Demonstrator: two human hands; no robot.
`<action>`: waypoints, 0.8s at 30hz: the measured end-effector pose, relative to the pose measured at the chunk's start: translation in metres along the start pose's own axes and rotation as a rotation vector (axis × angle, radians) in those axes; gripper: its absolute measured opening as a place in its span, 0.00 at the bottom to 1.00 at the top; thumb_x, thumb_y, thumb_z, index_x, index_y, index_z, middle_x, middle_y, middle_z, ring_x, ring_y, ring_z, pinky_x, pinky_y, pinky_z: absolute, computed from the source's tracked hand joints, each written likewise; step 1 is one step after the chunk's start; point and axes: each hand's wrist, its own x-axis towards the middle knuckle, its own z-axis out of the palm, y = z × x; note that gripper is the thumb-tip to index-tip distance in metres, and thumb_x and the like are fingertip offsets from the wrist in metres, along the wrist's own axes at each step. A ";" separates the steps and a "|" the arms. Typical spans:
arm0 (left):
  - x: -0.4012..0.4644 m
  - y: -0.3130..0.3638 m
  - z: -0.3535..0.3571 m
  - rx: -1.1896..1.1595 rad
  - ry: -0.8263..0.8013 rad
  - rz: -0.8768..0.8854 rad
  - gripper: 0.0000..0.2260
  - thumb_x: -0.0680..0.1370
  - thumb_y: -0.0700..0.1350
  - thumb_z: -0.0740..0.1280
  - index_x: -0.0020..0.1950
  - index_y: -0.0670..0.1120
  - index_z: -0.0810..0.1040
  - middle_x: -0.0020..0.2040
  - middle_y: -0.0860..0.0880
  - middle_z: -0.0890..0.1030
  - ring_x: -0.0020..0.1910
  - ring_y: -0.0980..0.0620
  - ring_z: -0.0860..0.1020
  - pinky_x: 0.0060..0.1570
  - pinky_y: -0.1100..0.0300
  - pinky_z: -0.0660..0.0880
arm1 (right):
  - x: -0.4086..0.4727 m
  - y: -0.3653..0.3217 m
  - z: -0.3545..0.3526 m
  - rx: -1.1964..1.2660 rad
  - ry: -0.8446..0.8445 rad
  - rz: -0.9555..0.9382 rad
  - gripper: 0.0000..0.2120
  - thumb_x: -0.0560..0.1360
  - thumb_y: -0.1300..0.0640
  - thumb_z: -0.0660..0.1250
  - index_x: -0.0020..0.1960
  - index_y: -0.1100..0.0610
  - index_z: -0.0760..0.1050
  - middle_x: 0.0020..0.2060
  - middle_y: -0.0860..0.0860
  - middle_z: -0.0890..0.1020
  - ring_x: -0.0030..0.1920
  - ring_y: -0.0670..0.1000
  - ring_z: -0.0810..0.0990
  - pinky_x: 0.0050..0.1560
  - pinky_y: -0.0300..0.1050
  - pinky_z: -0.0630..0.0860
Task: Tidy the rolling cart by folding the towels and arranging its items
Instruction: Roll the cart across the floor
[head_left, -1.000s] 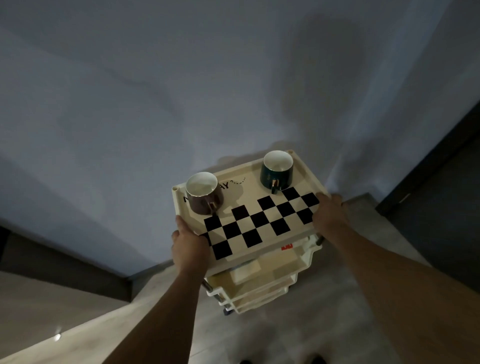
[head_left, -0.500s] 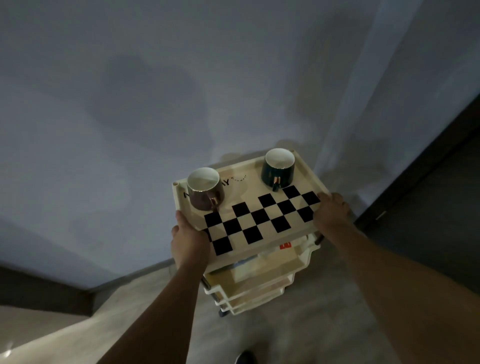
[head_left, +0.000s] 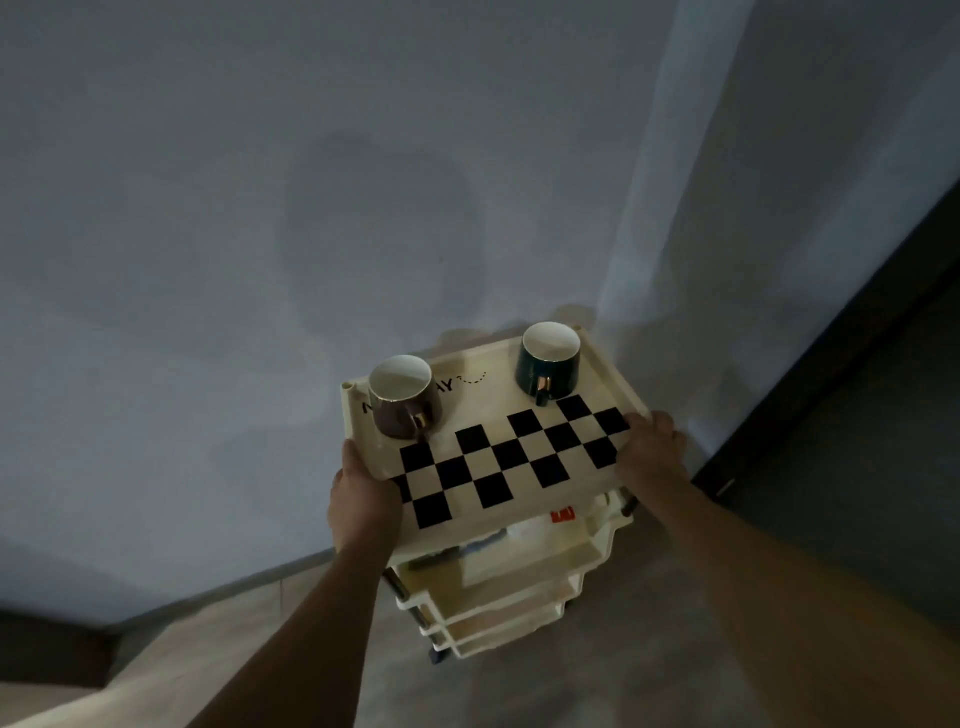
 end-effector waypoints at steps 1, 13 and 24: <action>0.001 0.008 0.007 -0.005 0.003 0.005 0.21 0.75 0.42 0.58 0.68 0.51 0.64 0.54 0.42 0.80 0.51 0.38 0.78 0.51 0.42 0.76 | 0.008 0.005 -0.004 0.007 -0.001 -0.006 0.22 0.76 0.61 0.59 0.70 0.52 0.64 0.70 0.56 0.59 0.67 0.62 0.60 0.65 0.59 0.67; 0.025 0.078 0.070 -0.032 0.049 0.035 0.16 0.77 0.41 0.58 0.64 0.49 0.68 0.48 0.46 0.79 0.44 0.44 0.74 0.48 0.45 0.74 | 0.090 0.035 -0.038 0.051 0.069 -0.059 0.21 0.79 0.61 0.57 0.72 0.54 0.64 0.71 0.58 0.61 0.68 0.63 0.61 0.64 0.60 0.67; 0.043 0.109 0.089 -0.066 0.064 0.012 0.13 0.76 0.43 0.58 0.60 0.51 0.69 0.47 0.47 0.79 0.46 0.42 0.77 0.49 0.46 0.76 | 0.132 0.033 -0.046 0.089 0.067 -0.096 0.20 0.79 0.61 0.56 0.71 0.55 0.65 0.71 0.59 0.62 0.67 0.64 0.61 0.63 0.62 0.67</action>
